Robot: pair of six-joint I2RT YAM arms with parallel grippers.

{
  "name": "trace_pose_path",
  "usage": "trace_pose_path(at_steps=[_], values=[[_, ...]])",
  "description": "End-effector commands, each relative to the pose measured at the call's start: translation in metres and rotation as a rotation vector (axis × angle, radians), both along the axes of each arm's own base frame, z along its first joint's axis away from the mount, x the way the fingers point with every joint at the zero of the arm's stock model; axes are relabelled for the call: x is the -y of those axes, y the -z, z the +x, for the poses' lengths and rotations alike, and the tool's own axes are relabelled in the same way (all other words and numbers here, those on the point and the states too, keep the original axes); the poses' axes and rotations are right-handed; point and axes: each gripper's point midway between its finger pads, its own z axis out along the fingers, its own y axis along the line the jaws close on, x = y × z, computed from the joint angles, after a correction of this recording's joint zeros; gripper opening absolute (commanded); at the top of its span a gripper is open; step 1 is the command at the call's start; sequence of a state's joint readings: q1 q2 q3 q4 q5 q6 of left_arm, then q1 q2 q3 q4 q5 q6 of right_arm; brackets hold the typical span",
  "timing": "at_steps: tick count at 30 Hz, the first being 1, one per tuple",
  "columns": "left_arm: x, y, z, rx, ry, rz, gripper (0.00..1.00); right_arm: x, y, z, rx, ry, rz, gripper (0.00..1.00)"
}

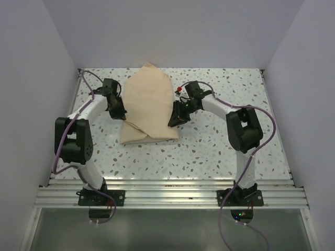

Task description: Prepare the surgical pack

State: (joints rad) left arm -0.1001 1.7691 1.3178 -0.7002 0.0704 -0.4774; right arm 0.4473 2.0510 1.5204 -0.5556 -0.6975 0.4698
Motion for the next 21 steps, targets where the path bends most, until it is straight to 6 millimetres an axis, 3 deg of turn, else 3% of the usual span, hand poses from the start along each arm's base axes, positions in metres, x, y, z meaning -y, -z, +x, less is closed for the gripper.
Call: trace_pose_path(at_steps=[1, 8, 11, 13, 17, 20, 21], values=[[-0.017, 0.012, 0.008, 0.017, -0.012, 0.062, 0.0, -0.003, 0.01, -0.002, -0.01, -0.017, -0.005, 0.26], [-0.022, 0.03, 0.004, -0.015, -0.009, 0.081, 0.0, -0.002, 0.019, -0.003, -0.027, -0.008, -0.015, 0.25], [-0.021, 0.028, 0.003, -0.006, -0.001, 0.073, 0.0, -0.003, 0.011, -0.001, -0.016, -0.01, -0.009, 0.25], [-0.018, 0.021, 0.003, 0.008, 0.003, 0.058, 0.0, -0.009, -0.01, 0.009, 0.039, -0.01, 0.033, 0.25], [-0.01, -0.008, 0.007, 0.062, 0.003, 0.007, 0.27, -0.023, -0.046, 0.04, 0.162, 0.027, 0.095, 0.26], [-0.006, -0.03, 0.012, 0.107, 0.0, -0.017, 0.39, -0.038, -0.059, 0.067, 0.238, 0.041, 0.14, 0.26], [-0.006, -0.037, 0.014, 0.122, -0.002, -0.017, 0.41, -0.043, -0.074, 0.08, 0.274, 0.054, 0.166, 0.26]])
